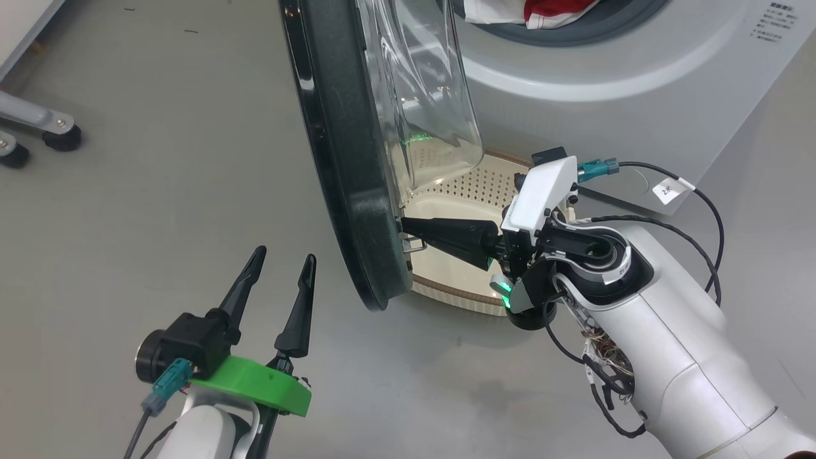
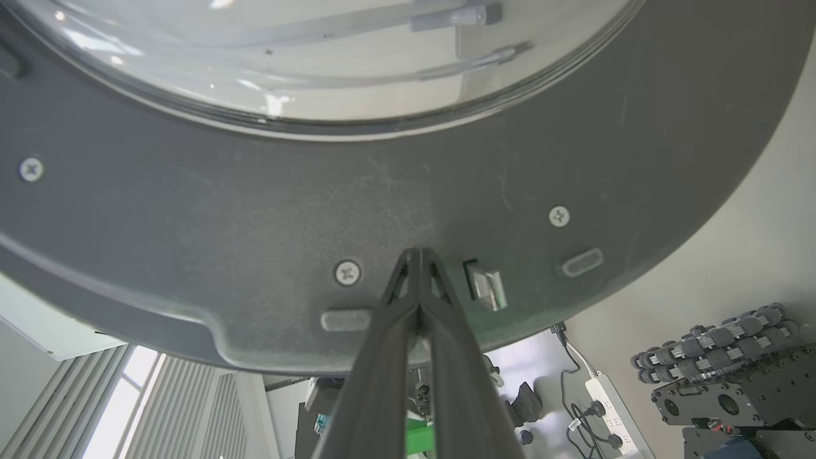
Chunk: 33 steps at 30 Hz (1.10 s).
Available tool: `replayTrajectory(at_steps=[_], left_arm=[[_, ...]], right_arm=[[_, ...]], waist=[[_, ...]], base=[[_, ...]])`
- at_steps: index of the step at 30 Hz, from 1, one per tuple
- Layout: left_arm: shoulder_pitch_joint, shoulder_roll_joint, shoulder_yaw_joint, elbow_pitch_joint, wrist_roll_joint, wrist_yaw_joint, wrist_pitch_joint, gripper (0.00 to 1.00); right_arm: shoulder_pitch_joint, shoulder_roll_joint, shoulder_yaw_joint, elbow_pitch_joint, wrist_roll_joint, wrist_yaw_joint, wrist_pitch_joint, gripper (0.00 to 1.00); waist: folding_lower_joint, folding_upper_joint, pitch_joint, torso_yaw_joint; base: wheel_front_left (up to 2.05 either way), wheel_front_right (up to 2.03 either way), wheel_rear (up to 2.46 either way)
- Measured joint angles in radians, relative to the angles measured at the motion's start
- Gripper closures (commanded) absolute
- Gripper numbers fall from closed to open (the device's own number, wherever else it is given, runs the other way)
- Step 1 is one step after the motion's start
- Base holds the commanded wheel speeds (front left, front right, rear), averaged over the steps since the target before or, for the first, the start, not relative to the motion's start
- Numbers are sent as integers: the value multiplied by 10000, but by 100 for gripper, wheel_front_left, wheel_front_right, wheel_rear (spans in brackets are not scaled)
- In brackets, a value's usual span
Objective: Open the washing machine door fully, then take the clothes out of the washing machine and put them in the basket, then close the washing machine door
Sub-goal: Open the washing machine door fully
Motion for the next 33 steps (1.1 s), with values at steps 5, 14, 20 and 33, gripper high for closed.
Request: replayTrajectory(at_steps=[5,14,20,33], left_arm=[[39,0,-12,-13,0,0,0,0],[203,-4,376,35,4,-2,0,0],[500,-2,625,88,100,0,0,0],[965,105,1453,36,180,-2,0,0]], right_arm=[[-4,8,163,12,272,0,-286,100],[22,23,59,374,-345,259,-968,100],[403,-510,-58,326,-1195,997,-1827,100],[1360,-2153,353,-251,-5438,2293,-5285,100]], waist=[[0,0,-26,-22],[0,0,-434,-318],[0,0,-868,-668],[0,0,-1673,-1778]], base=[[0,0,0],[0,0,0],[0,0,0],[0,0,0]])
